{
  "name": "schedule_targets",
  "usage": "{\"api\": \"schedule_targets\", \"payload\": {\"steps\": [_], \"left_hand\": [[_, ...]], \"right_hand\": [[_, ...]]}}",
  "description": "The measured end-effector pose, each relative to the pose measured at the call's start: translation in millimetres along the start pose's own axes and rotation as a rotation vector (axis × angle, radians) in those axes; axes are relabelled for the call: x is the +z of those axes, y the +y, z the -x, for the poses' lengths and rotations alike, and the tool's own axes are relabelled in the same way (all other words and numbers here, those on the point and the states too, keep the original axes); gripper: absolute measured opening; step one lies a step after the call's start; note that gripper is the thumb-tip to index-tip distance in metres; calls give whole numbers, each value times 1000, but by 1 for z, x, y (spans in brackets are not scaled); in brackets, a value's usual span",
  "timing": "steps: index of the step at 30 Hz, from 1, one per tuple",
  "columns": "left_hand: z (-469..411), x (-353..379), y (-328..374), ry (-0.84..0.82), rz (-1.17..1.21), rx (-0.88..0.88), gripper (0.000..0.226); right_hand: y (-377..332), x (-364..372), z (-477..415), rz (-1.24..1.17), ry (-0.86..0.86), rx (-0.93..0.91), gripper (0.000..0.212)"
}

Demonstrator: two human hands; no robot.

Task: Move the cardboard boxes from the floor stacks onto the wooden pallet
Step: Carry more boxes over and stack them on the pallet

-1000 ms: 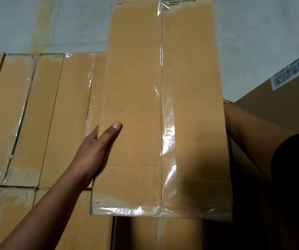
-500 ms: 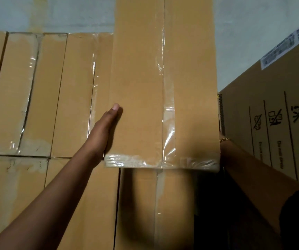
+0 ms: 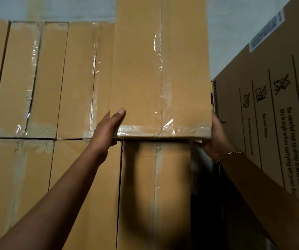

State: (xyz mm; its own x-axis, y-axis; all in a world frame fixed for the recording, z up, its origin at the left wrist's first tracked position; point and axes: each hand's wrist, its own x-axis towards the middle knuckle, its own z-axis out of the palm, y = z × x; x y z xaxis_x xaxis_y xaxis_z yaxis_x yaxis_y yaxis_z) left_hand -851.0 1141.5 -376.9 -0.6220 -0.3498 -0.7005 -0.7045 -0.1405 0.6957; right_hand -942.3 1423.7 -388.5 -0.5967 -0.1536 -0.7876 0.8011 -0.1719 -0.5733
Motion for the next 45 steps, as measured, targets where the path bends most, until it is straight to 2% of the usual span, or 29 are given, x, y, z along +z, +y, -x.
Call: {"api": "schedule_targets", "payload": {"steps": [2,8,15,23,27,31,38,43,44,45], "left_hand": [[3,1,-3,2,4,-5,109],[0,3,-9,14,79,-6,116],[-6,2,-14,23,73,5,122],[-7,5,-17,48,80,19,111],[-7,5,-16,55,69,14,119],[-4,5,-16,52,65,28,117],[-4,3,-18,63,23,38,116],[3,0,-10,76,-35,35,111],[7,-1,-7,72,-51,40,104],[10,-1,-6,62,-56,42,90]], "right_hand": [[-1,-2,12,44,-45,-21,62],[5,-4,18,90,-60,-31,49],[12,-2,12,92,6,-9,56],[13,-1,10,71,15,2,62],[15,-2,9,75,17,4,67],[18,-4,8,88,25,12,69],[19,-6,7,159,55,9,58],[14,-8,8,258,102,-72,47],[12,-6,12,271,110,-101,50],[10,-4,14,294,124,-125,63]]}}
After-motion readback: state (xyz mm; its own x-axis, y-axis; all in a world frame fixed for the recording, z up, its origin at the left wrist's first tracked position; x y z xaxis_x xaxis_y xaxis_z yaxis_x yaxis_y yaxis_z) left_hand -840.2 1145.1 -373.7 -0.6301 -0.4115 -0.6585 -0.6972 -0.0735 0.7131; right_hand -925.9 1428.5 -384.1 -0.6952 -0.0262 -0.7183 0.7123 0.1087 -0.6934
